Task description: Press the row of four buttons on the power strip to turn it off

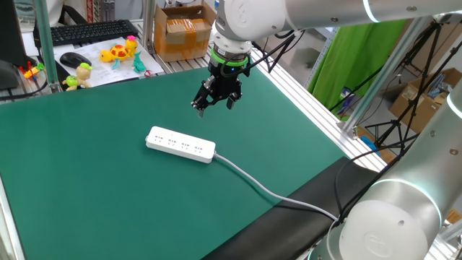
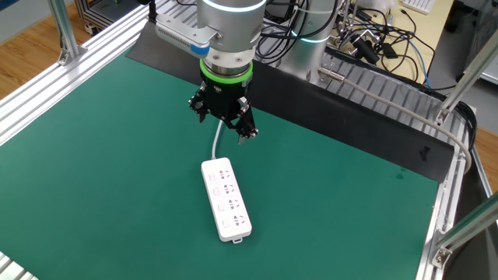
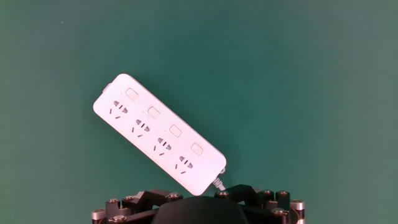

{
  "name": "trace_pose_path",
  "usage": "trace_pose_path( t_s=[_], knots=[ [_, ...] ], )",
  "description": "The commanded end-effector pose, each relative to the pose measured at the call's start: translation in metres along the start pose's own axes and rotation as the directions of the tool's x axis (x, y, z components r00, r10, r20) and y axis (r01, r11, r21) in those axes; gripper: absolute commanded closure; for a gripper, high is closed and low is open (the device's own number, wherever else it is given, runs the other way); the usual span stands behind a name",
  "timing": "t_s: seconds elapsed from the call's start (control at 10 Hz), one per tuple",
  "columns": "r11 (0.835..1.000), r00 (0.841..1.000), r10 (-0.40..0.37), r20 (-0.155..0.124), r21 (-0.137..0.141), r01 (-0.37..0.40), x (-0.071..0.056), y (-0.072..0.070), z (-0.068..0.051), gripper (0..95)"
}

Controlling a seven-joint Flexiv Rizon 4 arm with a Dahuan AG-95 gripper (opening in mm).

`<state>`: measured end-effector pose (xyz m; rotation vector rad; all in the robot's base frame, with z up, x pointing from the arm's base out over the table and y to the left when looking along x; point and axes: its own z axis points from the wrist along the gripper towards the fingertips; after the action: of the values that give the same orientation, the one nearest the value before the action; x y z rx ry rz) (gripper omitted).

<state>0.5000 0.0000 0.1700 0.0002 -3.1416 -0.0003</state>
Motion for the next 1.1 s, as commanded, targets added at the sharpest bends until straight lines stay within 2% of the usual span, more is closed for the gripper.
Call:
trace_pose_path(
  t_s=[0.1, 0.2, 0.4, 0.5, 0.8, 1.0, 1.1],
  knots=[
    [1.000, 1.000, 0.000, 0.000, 0.000, 0.000, 0.000, 0.000, 0.000, 0.0],
    [0.978, 0.972, 0.207, 0.109, -0.016, -0.206, 0.004, 0.001, 0.002, 95.0],
    [0.983, 0.977, 0.186, 0.109, -0.012, -0.186, 0.016, 0.004, 0.015, 95.0],
    [0.985, 0.979, 0.171, 0.109, -0.008, -0.171, 0.016, 0.005, 0.018, 95.0],
    [0.996, 0.990, 0.089, 0.114, 0.004, -0.090, 0.006, 0.004, 0.016, 95.0],
    [0.999, 0.990, 0.026, 0.135, 0.019, -0.029, 0.006, 0.004, 0.017, 95.0],
    [0.999, 0.985, 0.015, 0.171, 0.026, -0.020, 0.006, 0.005, 0.018, 95.0]
  ],
)
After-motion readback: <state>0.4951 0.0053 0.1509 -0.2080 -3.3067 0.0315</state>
